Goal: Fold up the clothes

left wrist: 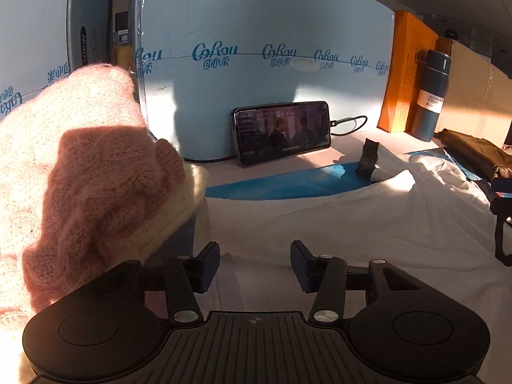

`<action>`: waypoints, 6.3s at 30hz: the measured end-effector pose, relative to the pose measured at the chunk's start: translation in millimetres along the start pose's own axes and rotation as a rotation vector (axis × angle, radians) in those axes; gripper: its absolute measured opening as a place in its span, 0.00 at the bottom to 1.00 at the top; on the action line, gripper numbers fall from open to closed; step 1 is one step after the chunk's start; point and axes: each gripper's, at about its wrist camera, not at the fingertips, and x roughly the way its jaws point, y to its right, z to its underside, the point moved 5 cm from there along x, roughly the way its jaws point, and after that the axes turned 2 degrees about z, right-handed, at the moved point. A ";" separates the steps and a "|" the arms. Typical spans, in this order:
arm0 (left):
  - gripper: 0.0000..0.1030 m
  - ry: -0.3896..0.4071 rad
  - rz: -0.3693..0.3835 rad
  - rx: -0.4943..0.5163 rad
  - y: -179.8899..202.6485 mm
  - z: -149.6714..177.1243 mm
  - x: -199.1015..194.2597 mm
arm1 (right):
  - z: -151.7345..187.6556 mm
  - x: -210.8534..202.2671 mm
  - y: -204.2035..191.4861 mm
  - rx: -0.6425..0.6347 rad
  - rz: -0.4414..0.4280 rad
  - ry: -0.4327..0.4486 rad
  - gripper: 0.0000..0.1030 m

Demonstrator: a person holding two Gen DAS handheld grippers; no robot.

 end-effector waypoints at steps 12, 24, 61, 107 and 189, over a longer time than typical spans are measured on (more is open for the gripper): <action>0.10 -0.069 -0.082 -0.001 -8.1 -9.1 41.4 | 17.7 14.9 157.4 0.305 0.275 -0.030 0.64; 0.42 -0.078 -0.118 0.012 -4.5 -17.7 60.9 | 29.8 46.1 154.9 0.279 0.268 -0.144 0.28; 0.14 -0.091 -0.220 0.319 21.2 -45.9 105.2 | 24.3 53.7 152.0 0.069 0.401 -0.154 0.13; 0.80 0.042 -0.161 -0.065 68.1 122.6 -135.8 | 116.6 -134.8 109.6 0.604 0.325 -0.086 0.53; 0.68 0.120 -0.173 -0.239 76.3 125.9 -164.0 | 106.6 -139.5 -52.3 -0.083 -0.666 -0.070 0.68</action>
